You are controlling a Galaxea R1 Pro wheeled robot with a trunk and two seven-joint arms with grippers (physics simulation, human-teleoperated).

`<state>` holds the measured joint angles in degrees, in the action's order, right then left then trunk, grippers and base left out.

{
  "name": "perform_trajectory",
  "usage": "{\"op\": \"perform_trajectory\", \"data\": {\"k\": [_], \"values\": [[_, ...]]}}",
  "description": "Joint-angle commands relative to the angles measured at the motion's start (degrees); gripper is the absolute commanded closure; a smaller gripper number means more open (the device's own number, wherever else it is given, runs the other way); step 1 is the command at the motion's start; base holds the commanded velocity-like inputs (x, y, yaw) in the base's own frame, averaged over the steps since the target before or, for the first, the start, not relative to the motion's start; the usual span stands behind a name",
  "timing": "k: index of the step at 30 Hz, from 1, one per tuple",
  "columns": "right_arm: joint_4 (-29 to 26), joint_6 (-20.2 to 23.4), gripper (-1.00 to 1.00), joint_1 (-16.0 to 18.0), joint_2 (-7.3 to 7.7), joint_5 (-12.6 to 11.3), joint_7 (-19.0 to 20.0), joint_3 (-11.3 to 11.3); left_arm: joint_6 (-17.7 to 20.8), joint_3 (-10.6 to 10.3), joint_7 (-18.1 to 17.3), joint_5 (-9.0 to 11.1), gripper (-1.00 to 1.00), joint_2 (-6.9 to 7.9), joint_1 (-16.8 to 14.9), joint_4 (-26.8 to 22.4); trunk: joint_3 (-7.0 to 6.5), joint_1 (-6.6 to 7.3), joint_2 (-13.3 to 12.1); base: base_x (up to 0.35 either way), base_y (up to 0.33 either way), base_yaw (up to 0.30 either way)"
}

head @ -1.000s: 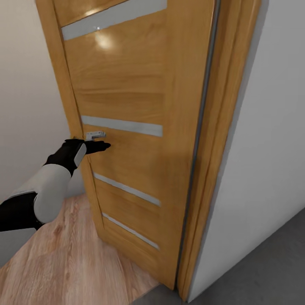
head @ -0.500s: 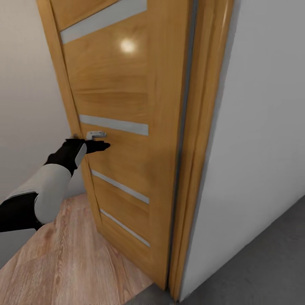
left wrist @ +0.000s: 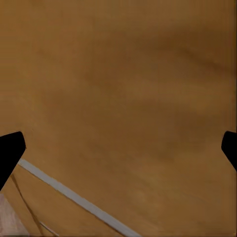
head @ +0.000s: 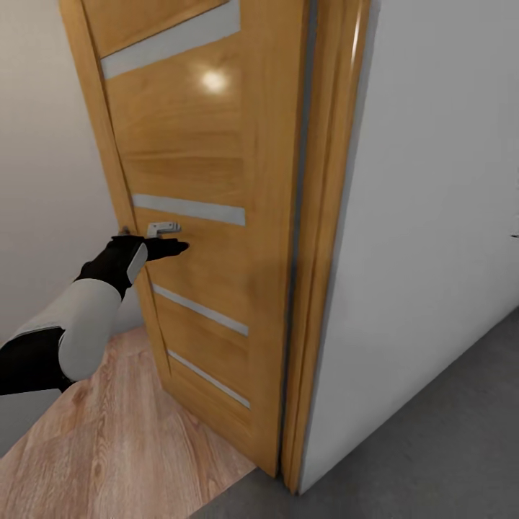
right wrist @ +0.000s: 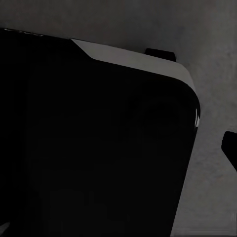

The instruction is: Move the two storage containers from the living room to the garage. In the garage, place one container on the floor and stack the other container on top of it (either order is fine).

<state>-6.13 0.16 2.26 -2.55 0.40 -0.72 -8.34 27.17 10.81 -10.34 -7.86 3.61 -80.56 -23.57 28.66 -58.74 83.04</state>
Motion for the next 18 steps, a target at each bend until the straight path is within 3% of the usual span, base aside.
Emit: {"op": "perform_trajectory", "data": {"k": [1, 7, 18], "values": [[0.0, 0.0, -1.00, 0.0, 0.00, 0.0, -0.1, -0.3, 0.3, 0.4, -0.5, -0.6, -1.00, -0.03, 0.0, -0.1, 0.06, 0.02, 0.0, -0.090, 0.065, -0.003], [0.0, 0.0, -1.00, 0.0, 0.00, 0.0, -0.1, -0.3, 0.3, 0.4, -0.4, -0.7, -1.00, -0.01, 0.0, 0.0, 0.06, 0.02, 0.0, 0.092, 0.138, -0.052], [0.1, 0.0, -1.00, 0.0, 0.08, 0.0, 0.0, -0.3, -0.1, 0.4, -0.2, -0.7, -1.00, -0.22, 0.0, 0.0, 0.06, 0.02, 0.0, 0.153, 0.153, -0.225]]}}
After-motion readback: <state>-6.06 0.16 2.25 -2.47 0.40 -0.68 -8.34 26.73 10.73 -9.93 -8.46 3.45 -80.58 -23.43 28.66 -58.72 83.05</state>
